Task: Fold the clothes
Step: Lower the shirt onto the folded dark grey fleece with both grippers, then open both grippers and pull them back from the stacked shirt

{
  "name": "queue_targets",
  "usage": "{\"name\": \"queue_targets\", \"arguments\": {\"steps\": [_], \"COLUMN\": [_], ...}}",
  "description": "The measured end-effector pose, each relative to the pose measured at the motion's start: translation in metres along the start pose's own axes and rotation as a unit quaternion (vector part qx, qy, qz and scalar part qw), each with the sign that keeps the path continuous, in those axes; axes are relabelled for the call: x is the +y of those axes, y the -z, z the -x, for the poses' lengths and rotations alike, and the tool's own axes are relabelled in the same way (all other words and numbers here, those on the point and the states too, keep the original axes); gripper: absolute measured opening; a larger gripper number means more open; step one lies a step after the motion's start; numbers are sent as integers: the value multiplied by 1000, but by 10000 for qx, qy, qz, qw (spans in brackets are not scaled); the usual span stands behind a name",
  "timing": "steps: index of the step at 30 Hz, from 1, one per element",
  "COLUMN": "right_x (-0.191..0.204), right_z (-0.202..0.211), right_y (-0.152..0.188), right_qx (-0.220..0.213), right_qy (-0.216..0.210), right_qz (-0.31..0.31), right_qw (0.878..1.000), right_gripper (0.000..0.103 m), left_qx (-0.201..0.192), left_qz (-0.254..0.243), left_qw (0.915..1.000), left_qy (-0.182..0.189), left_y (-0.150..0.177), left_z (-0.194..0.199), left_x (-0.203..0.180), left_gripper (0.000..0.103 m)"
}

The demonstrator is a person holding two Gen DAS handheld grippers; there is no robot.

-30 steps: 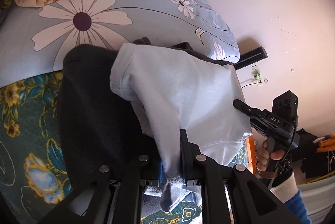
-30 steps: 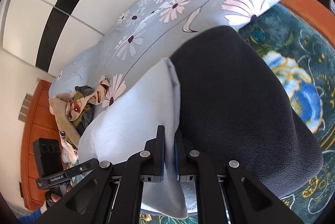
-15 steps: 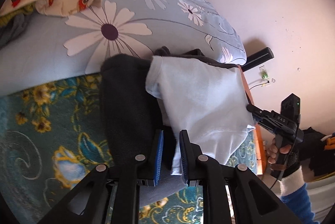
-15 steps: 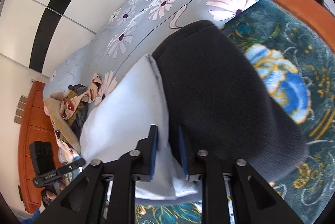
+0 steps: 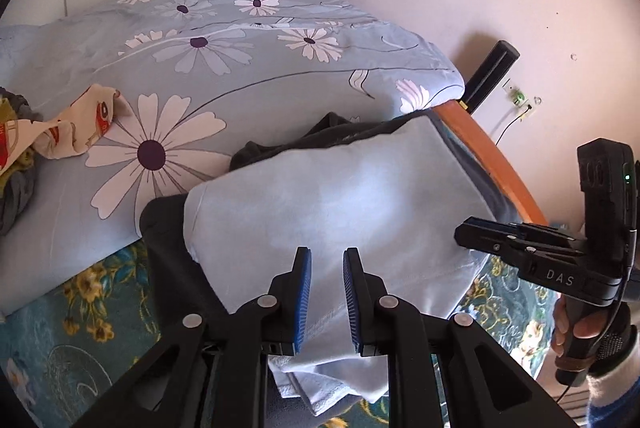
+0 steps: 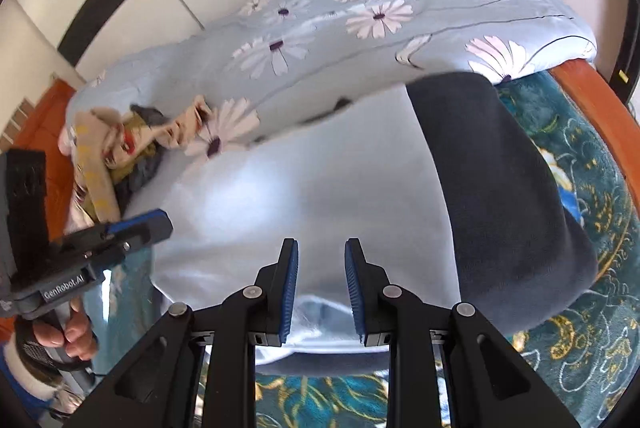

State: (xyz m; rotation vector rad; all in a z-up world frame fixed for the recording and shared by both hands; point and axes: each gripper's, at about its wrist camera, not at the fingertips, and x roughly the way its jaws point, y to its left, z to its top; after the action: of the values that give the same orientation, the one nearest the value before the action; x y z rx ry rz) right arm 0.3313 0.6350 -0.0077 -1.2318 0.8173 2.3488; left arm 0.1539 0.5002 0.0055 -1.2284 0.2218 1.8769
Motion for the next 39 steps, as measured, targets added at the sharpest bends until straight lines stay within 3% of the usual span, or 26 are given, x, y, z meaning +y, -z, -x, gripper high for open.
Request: {"name": "queue_targets", "arguments": {"steps": [2, 11, 16, 20, 22, 24, 27, 28, 34, 36, 38, 39], "right_x": [-8, -34, -34, -25, -19, -13, -2, 3, 32, 37, 42, 44], "right_z": [3, -5, -10, 4, 9, 11, 12, 10, -10, -15, -20, -22], "right_y": [13, 28, 27, 36, 45, 57, 74, 79, 100, 104, 107, 108], "right_qx": [-27, -212, -210, -356, -419, -475, -528, -514, -330, -312, -304, -299], "right_qy": [223, 36, 49, 51, 7, -37, -110, -103, -10, 28, 94, 138], "right_qz": [34, -468, -713, -781, -914, -1032, -1143, -1111, -807, -785, -732, -698], "right_qw": [9997, 9987, 9972, 9963, 9949, 9935, 9920, 9924, 9962, 9964, 9968, 9970], "right_gripper": [25, 25, 25, 28, 35, 35, 40, 46, 46, 47, 47, 48], "left_qx": [63, 280, 170, 19, -28, -81, -181, -160, -69, -149, -164, -199], "left_qz": [22, 171, 269, 484, 633, 737, 842, 840, 720, 636, 552, 506], "left_qw": [10000, 9995, 9994, 9986, 9976, 9967, 9955, 9955, 9964, 9969, 9978, 9981], "left_qy": [-41, 38, 94, 233, 291, 332, 398, 412, 431, 431, 314, 302], "left_y": [11, 19, 19, 28, 34, 42, 58, 64, 96, 100, 103, 105], "left_z": [-8, -22, -8, 7, 13, 19, 28, 29, 24, 27, 28, 29], "left_x": [6, 10, 9, 9, 10, 12, 13, 14, 20, 20, 19, 19], "left_gripper": [19, 19, 21, 39, 42, 47, 67, 70, 77, 85, 103, 103]}}
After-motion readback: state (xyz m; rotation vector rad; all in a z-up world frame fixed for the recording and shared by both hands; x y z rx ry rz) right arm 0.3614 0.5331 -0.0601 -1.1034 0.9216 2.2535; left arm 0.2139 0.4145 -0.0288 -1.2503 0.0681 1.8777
